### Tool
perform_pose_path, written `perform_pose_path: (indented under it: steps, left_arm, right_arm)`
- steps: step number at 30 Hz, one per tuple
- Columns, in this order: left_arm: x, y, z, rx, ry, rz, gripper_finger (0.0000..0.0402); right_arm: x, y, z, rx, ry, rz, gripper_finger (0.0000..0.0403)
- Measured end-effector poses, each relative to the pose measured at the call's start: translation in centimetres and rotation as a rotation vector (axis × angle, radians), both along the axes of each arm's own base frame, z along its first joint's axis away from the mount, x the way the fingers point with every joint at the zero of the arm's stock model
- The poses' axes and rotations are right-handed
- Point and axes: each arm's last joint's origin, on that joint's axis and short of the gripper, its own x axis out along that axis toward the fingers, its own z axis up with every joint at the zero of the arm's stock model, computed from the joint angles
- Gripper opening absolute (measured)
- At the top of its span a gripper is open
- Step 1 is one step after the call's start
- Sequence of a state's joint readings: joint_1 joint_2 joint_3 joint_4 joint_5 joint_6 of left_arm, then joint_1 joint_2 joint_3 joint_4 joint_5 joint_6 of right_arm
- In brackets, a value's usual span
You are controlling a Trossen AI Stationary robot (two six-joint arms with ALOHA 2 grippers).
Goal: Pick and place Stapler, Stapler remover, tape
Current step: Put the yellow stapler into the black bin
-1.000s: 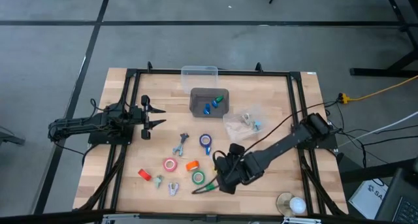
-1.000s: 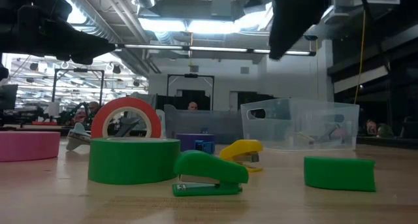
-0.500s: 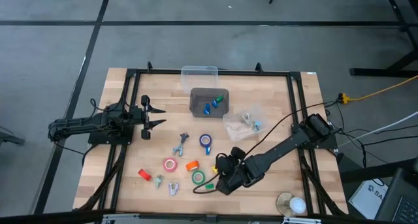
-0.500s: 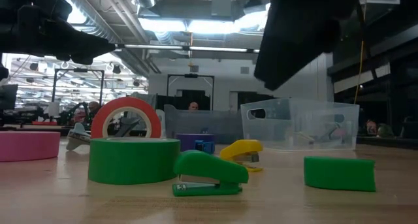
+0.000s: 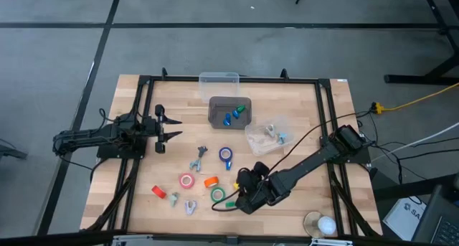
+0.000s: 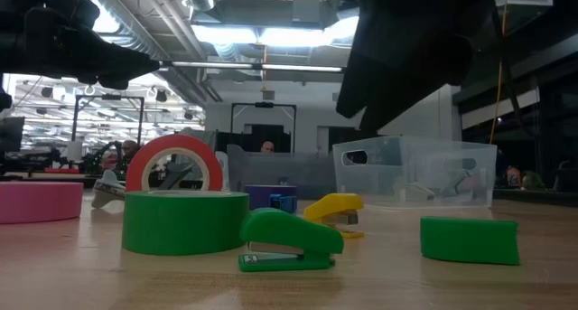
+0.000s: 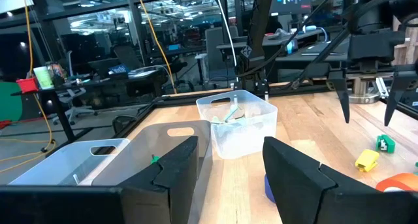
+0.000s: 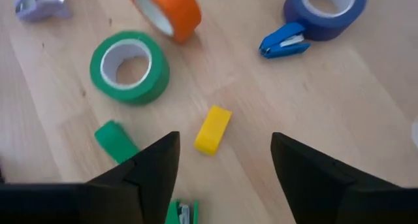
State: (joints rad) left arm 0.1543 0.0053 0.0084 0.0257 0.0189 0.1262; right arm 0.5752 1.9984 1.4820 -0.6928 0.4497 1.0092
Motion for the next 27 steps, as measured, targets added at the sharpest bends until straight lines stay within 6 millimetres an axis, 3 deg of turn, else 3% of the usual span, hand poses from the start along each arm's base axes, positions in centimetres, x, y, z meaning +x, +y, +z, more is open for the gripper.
perform_pose_path:
  steps: [9, 15, 27]
  left_arm:
    - [0.0, 0.0, 0.0, 0.0, 0.0, 0.0, 0.0169]
    - [0.0, 0.0, 0.0, 0.0, 0.0, 0.0, 0.0169]
    - [0.0, 0.0, 0.0, 0.0, 0.0, 0.0, 0.0169]
  right_arm:
    - [-0.7, 1.2, 0.2, -0.061, -0.072, -0.025, 0.0302]
    - [-0.6, 1.4, 0.0, -0.05, -0.089, -0.039, 0.0312]
    - [0.5, 1.4, -3.3, -0.053, -0.035, -0.052, 0.0312]
